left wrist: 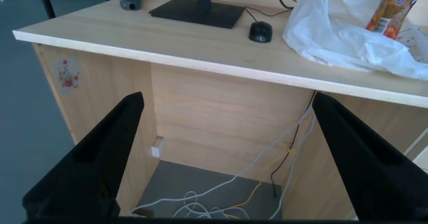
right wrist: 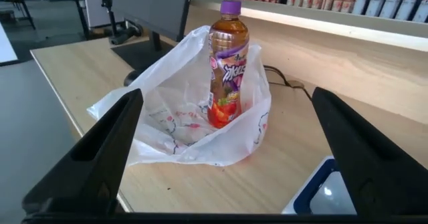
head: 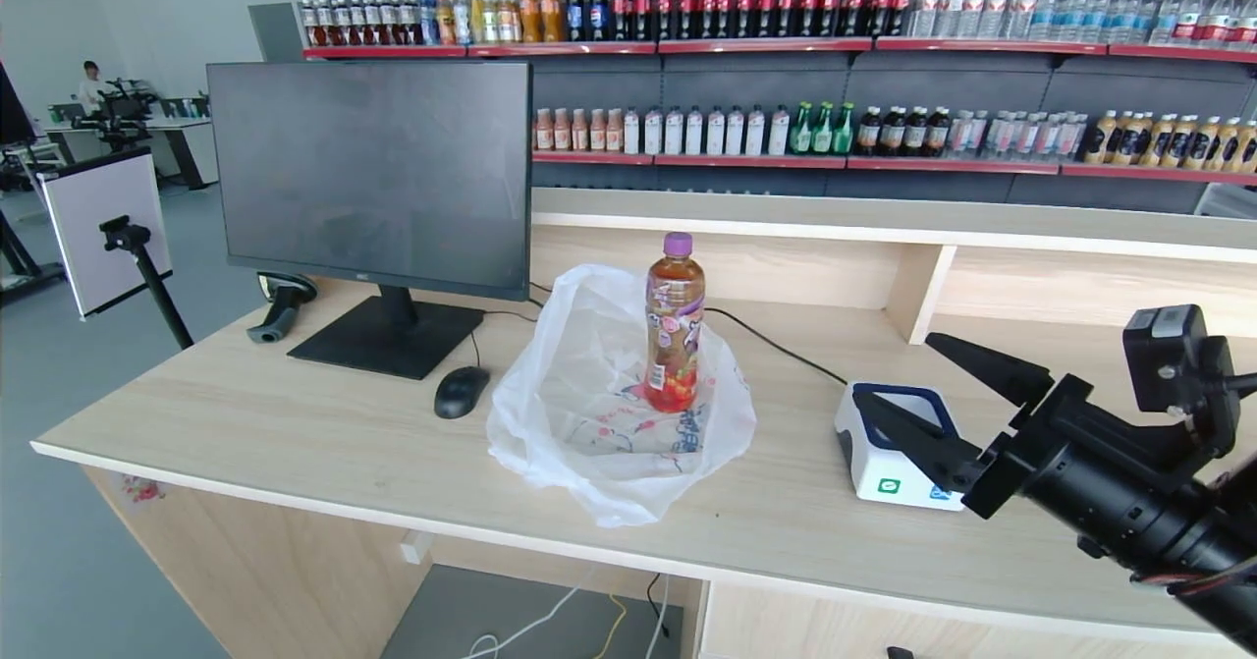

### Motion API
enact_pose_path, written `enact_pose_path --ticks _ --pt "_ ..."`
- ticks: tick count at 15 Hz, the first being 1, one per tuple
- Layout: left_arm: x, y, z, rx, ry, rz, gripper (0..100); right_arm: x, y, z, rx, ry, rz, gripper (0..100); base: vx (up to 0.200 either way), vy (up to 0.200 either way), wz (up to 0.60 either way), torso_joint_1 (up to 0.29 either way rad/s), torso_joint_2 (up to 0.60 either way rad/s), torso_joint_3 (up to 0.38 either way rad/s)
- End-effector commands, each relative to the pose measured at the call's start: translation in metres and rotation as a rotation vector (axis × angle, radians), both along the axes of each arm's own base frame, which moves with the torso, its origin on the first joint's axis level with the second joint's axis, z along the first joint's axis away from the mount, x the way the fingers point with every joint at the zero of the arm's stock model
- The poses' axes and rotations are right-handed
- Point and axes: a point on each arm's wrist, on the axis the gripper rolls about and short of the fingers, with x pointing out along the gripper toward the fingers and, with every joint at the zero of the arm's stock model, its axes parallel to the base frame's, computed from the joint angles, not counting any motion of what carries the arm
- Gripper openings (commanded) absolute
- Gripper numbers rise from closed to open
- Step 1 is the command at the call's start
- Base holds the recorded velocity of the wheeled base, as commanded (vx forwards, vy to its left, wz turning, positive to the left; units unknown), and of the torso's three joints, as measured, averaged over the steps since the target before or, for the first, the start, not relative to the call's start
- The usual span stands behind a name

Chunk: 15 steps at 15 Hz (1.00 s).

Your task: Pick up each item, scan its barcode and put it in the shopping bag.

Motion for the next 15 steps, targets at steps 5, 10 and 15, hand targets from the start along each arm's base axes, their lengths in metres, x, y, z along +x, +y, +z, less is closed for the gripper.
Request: enact_pose_path --ticks 5,10,15 --pt "0.0 0.0 0.0 -0.011 0.001 0.001 100 0.005 -0.004 -0.001 0.001 0.003 -0.027 100 -0.2 0.0 0.0 0.004 0.0 0.003" --pt "0.0 0.0 0.0 -0.007 -0.001 -0.001 100 0.01 -0.016 0.0 0.012 0.009 -0.084 100 -0.12 0.0 0.0 -0.001 0.0 0.003" --pt "0.0 0.0 0.0 -0.007 -0.001 -0.001 100 0.012 -0.017 0.001 0.016 0.002 -0.091 100 0.0 0.0 -0.48 -0.001 0.0 -0.001"
